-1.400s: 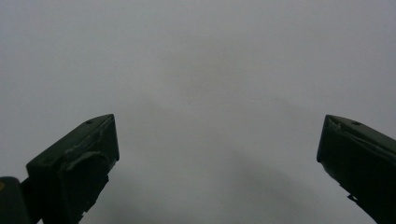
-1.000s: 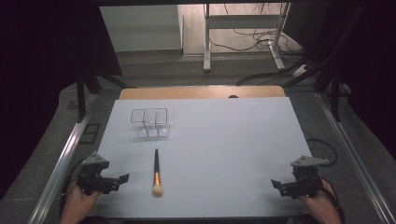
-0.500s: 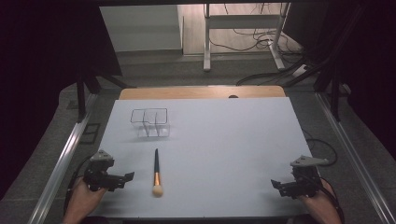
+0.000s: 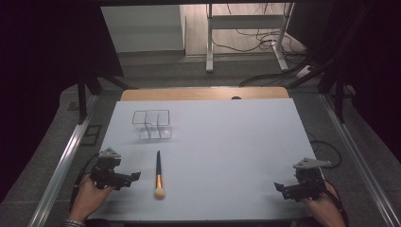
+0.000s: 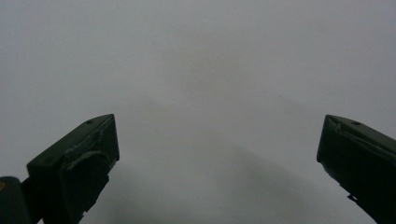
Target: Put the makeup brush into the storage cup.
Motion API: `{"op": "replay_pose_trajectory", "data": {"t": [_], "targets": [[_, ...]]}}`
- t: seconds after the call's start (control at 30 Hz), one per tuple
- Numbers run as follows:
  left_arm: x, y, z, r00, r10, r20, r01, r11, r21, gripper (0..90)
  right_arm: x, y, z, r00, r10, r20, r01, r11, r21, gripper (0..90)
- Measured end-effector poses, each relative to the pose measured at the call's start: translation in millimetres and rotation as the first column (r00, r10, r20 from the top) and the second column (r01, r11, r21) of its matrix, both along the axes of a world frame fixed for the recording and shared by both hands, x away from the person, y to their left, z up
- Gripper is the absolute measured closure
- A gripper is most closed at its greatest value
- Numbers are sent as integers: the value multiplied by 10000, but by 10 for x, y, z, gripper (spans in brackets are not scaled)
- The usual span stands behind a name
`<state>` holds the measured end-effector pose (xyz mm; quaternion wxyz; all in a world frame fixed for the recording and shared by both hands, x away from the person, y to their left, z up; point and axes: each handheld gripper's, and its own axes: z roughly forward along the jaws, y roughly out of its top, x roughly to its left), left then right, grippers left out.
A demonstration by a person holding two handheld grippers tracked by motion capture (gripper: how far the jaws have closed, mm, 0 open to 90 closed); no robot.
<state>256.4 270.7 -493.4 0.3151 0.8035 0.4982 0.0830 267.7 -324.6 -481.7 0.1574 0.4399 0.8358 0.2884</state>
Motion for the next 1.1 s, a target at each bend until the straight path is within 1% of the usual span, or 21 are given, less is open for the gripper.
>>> {"op": "replay_pose_trajectory", "data": {"t": [0.1, 0.23, 0.33, 0.37, 0.4, 0.43, 0.47, 0.53, 0.6, 0.7, 0.77, 0.93, 1.03, 1.1], "targets": [[29, -22, 9, 9999, -110, -60, 110, 9999, 51, 9, 3, 3, -9, 10000, -5, -41, 5, 10000, -35, 0], [63, -62, 17, 9995, -275, -125, 278, 9992, 275, 7, 5, 2, -12, 10000, -8, -47, 8, 10000, -20, 0], [100, -102, 34, 9987, -491, -141, 498, 9971, 570, 4, 5, 2, -13, 10000, -20, -25, 20, 10000, -12, 0], [100, -102, 34, 9987, -491, -141, 498, 9971, 570, 4, 5, 2, -13, 10000, -20, -25, 20, 10000, -12, 0], [119, -128, 44, 9982, -570, -183, 582, 9954, 760, 4, 5, 1, -14, 10000, -26, -25, 26, 10000, -7, 0], [119, -128, 44, 9982, -570, -183, 582, 9954, 760, 4, 5, 0, -15, 10000, -26, -21, 26, 10000, -15, 0], [140, -154, 51, 9975, -668, -223, 686, 9936, 893, 3, 5, 0, -16, 10000, -29, -25, 29, 10000, -16, 0], [166, -177, 53, 9968, -747, -284, 771, 9924, 963, 3, 5, 1, -17, 10000, -21, -36, 21, 10000, -22, 0], [176, -191, 53, 9968, -743, -285, 767, 9924, 958, 3, 5, 2, -18, 10000, -16, -31, 16, 10000, -25, 0], [209, -225, 63, 9962, -812, -316, 841, 9909, 1055, 4, 6, 1, -19, 10000, -17, -43, 17, 10000, -14, 0], [243, -260, 82, 9960, -815, -363, 844, 9928, 856, 4, 6, 1, -19, 10000, -20, -46, 20, 10000, -13, 0], [290, -302, 109, 9954, -881, -382, 907, 9931, 744, 4, 7, 4, -20, 10000, -10, -64, 9, 10000, -19, 0], [318, -342, 115, 9945, -973, -384, 1001, 9918, 796, 4, 7, 3, -19, 10000, 3, -90, -3, 10000, -27, 0], [342, -380, 111, 9933, -1066, -445, 1103, 9896, 927, 4, 7, 4, -19, 10000, 17, -96, -17, 10000, -36, 0]]}}
